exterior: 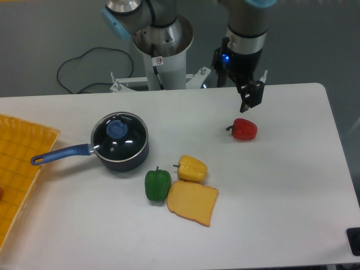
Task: Open the lid
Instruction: 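Move the gripper over the saucepan toward the blue lid knob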
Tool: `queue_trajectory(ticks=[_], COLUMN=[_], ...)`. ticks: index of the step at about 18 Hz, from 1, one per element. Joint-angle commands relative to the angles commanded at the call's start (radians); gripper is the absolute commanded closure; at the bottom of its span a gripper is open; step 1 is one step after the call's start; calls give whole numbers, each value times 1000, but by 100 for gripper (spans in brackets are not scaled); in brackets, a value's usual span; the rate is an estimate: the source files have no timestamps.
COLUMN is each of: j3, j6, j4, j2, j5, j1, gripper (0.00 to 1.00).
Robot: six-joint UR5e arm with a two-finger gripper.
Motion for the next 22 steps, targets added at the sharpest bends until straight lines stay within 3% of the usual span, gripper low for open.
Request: queue_trajectory(ticks=[9, 13, 22], j3=[-34, -69, -143], j6=[-3, -145, -230], j4=[2, 3, 18], j2=[0, 3, 14], j5=[0, -6, -8], j1=[-8, -11, -67], gripper=[0, 0, 0])
